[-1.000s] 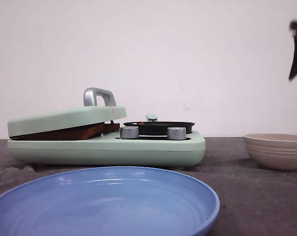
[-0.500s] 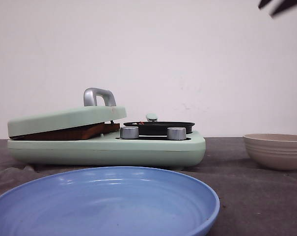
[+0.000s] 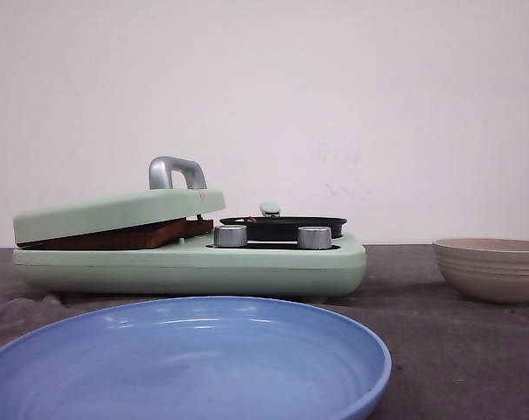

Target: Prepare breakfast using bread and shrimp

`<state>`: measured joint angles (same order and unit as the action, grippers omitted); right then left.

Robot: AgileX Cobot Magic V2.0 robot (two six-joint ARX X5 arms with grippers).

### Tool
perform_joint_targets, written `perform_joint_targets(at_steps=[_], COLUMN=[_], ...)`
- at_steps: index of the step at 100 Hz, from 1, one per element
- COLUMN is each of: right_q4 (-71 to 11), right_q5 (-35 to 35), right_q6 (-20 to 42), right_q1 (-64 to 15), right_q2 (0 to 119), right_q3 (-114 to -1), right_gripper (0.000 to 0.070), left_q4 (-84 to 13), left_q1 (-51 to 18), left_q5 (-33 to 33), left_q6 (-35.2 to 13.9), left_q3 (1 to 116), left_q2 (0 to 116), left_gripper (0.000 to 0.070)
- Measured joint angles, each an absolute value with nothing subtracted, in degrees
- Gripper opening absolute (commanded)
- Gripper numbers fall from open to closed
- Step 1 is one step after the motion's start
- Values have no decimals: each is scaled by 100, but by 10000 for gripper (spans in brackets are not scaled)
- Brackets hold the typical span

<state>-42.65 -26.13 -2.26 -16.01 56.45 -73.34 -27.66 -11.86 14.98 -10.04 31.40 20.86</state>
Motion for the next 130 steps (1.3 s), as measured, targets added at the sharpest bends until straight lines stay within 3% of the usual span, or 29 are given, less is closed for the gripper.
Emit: perform_joint_targets(at_steps=[29, 58, 72, 99, 130], right_q4=[-3927, -2338, -1763, -1431, -1750], right_q5=[-2375, -2379, -2381, -2381, -2001], right_q6=[-322, -248, 30, 746, 1251], right_q1=[-1804, -2078, -2106, -2106, -2106], right_q2=[5155, 3588, 2860, 1918, 1234], right_q3=[-6777, -4316, -3199, -1765, -1623], right_gripper=[4, 4, 4, 4, 4], left_q4=[-2735, -2353, -1855, -1870, -2250], left_q1=[-1186, -1186, -1188, -1188, -1188], left_q5=[1496, 1306, 1074, 884, 703], left_q6=[-993, -1020, -1391, -2071, -2281], left_q3=[3140, 3020, 2550, 1577, 1516], left_q2=[2086, 1717, 1164, 161, 32], left_gripper=[0, 0, 0, 0, 0])
